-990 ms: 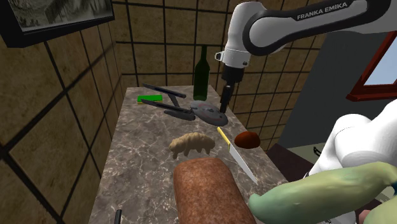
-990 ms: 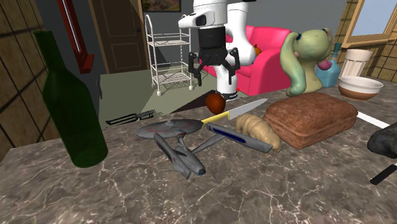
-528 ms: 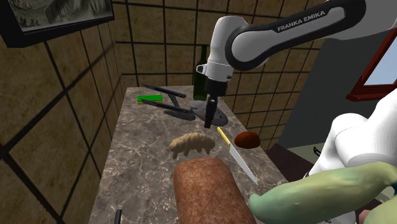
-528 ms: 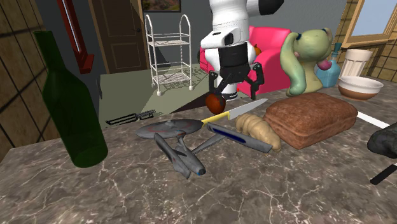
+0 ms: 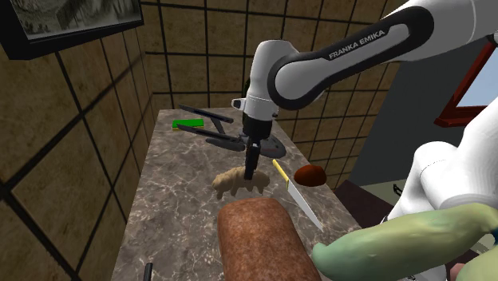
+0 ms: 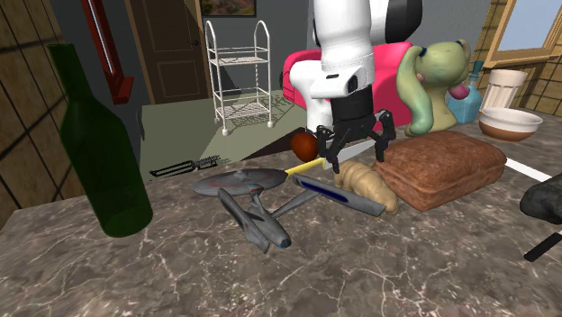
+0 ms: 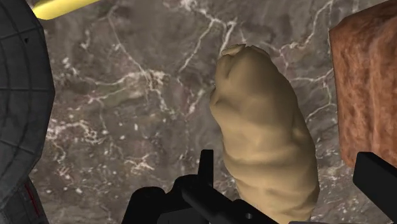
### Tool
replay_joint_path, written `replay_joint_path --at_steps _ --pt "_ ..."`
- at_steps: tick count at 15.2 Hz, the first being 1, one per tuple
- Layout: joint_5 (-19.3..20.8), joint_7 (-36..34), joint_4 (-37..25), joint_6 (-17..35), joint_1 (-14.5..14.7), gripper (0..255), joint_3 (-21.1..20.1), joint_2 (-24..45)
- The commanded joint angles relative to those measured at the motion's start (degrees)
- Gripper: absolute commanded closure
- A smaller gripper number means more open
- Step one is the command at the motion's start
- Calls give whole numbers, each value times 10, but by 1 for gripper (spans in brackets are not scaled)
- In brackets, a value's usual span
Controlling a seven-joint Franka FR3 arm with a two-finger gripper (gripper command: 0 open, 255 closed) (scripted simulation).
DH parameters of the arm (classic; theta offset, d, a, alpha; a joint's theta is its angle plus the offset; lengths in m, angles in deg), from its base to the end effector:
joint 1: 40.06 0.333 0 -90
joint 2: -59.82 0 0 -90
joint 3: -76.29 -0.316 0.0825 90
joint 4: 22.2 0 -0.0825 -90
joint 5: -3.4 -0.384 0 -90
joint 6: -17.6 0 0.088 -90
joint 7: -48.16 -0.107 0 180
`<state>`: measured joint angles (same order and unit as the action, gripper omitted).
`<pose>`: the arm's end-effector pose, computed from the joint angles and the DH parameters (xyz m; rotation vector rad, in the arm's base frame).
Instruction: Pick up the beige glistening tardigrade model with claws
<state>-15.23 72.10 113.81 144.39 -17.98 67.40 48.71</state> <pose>0.4014 0.2540 0.4029 -2.6968 -1.0842 -0.0280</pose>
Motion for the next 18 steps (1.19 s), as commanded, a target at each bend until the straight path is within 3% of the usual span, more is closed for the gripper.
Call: replay_joint_path --at_steps 1,5,6,15,18 --pt "-3 4 8 16 1 0 -1 7" --pt "-7 9 18 36 2 0 -2 19" --pt "-7 9 18 37 3 255 -3 19" --pt "-7 9 18 36 2 255 -2 19" --pt "-2 3 6 12 1 255 -1 6"
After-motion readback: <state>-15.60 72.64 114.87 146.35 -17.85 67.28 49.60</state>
